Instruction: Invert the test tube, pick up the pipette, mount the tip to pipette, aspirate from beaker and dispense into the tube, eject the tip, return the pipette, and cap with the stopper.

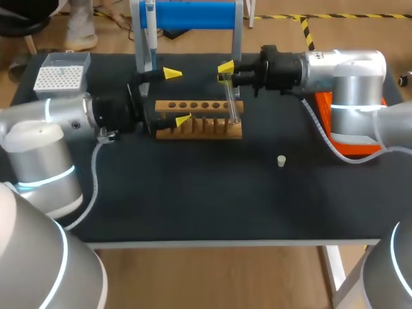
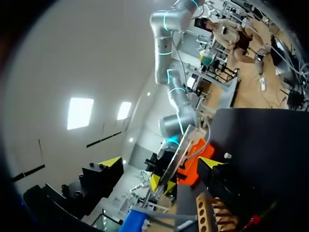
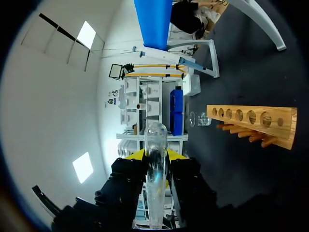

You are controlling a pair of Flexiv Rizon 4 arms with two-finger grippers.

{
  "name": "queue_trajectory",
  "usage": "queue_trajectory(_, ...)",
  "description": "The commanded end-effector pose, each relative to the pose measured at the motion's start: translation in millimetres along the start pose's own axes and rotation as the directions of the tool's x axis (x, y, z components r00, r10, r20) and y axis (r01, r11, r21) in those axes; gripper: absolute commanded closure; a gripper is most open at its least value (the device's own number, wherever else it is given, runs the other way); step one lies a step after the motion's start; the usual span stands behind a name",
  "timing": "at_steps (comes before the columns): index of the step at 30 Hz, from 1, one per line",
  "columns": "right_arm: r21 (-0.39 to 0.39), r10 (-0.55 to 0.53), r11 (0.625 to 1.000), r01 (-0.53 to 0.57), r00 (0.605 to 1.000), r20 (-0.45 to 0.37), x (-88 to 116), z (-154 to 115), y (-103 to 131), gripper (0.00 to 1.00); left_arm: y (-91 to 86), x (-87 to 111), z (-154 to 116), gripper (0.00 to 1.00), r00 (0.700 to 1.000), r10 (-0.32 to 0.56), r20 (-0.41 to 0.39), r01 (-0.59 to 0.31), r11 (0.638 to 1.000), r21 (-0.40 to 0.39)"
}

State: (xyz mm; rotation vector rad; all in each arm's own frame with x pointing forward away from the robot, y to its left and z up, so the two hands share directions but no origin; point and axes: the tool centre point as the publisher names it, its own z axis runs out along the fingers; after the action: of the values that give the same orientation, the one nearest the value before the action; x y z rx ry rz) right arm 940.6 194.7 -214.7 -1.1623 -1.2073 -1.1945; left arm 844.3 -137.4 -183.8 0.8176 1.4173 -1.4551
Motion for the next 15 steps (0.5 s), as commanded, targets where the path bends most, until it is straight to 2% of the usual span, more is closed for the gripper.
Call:
queue_trajectory(1,0.0,0.0,1.0,0.0,1.0,0.002,1,-1,0,1.0,0.3,1.5,7,0.0,0.991,0.119,-0.064,-0.118,0.993,0.012)
queue_trajectory(3,0.0,0.0,1.0,0.0,1.0,0.002,1,-1,0,1.0,-3.5,2.6,11,0.0,0.979,0.197,-0.058,-0.196,0.98,0.018)
queue_trajectory(5,0.0,0.0,1.0,0.0,1.0,0.002,1,-1,0,1.0,-6.5,5.0,17,0.0,0.969,0.238,-0.067,-0.237,0.971,0.021)
queue_trajectory(11,0.0,0.0,1.0,0.0,1.0,0.002,1,-1,0,1.0,-10.1,15.2,33,0.0,0.963,0.25,-0.101,-0.249,0.968,0.022)
queue_trajectory(15,0.0,0.0,1.0,0.0,1.0,0.002,1,-1,0,1.0,-18.4,22.6,42,0.0,0.951,0.292,-0.098,-0.292,0.956,0.023)
